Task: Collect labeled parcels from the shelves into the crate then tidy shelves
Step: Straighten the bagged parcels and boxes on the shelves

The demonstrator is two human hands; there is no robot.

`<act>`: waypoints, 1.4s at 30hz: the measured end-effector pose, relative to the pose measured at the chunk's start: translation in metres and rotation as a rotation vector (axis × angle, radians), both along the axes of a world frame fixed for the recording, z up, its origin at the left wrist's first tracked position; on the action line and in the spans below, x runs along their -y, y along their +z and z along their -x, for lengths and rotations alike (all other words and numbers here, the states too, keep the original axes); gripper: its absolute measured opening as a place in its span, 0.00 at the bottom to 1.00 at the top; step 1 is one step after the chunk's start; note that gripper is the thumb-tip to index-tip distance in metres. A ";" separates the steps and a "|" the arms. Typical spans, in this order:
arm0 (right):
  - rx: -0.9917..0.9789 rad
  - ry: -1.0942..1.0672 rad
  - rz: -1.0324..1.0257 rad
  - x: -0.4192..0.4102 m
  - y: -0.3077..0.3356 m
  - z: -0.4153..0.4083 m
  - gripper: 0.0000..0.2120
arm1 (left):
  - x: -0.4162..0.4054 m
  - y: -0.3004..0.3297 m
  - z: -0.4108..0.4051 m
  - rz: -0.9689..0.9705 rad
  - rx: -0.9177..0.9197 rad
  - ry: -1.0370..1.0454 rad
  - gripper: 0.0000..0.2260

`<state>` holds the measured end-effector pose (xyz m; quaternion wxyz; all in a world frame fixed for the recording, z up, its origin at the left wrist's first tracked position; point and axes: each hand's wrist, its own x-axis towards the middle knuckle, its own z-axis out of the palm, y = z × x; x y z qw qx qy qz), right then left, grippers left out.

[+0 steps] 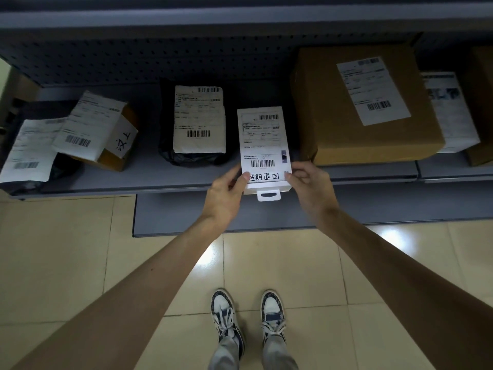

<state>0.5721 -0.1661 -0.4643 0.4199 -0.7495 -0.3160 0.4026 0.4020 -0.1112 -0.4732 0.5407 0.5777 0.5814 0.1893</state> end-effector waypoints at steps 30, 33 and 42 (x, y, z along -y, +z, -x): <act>-0.337 -0.039 0.012 0.060 0.003 0.029 0.17 | 0.064 -0.010 0.020 0.073 0.200 0.046 0.20; -0.344 -0.023 0.002 0.060 0.007 0.029 0.18 | 0.062 -0.002 0.020 0.078 0.238 0.016 0.21; -0.335 0.092 -0.004 0.089 0.044 0.038 0.20 | 0.093 0.041 0.043 0.042 0.275 0.017 0.21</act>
